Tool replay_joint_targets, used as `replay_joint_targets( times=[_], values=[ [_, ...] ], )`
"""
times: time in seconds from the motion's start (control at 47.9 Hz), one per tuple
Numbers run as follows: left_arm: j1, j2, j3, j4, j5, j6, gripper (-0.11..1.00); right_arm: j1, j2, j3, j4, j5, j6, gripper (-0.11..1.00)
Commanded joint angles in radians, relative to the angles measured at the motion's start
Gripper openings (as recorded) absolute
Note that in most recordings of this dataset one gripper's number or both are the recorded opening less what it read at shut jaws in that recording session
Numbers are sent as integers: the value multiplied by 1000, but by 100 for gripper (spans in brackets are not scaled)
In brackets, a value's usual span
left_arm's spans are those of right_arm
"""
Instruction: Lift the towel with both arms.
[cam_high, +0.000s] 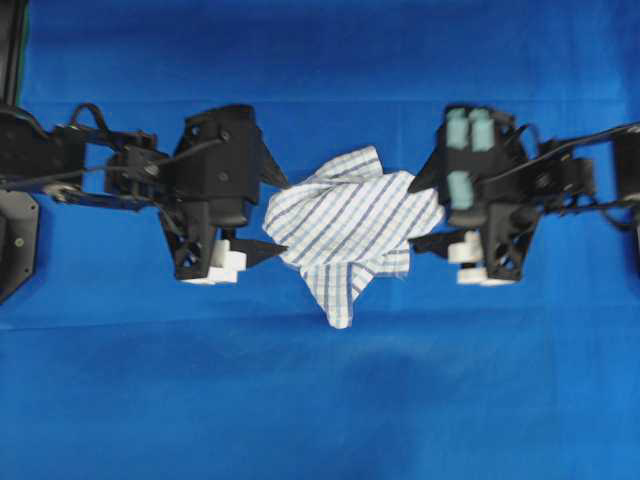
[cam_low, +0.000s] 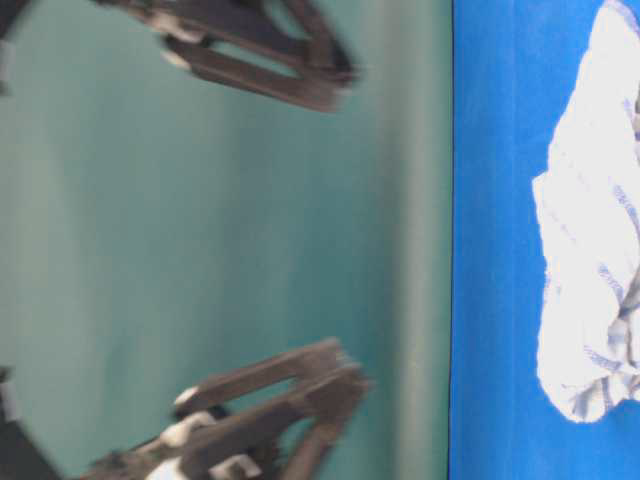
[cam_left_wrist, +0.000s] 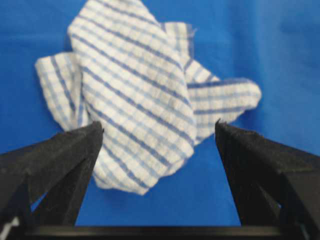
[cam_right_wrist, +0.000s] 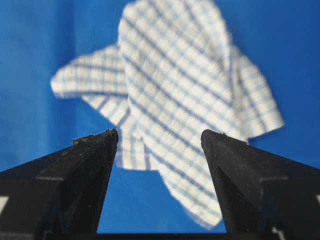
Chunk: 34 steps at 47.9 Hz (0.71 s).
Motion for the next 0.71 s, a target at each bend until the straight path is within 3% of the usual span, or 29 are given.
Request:
replay_joint_targets(
  times=[0.0, 0.334, 0.689],
  values=[
    [-2, 34, 12, -3, -58, 2, 89, 6, 31, 2, 2, -40, 2, 68],
    [-2, 247, 37, -2, -163, 2, 89, 18, 236, 21, 3, -141, 3, 68],
    [-2, 362, 41, -2, -249, 2, 89, 26, 393, 38, 9, -268, 6, 68]
  ],
)
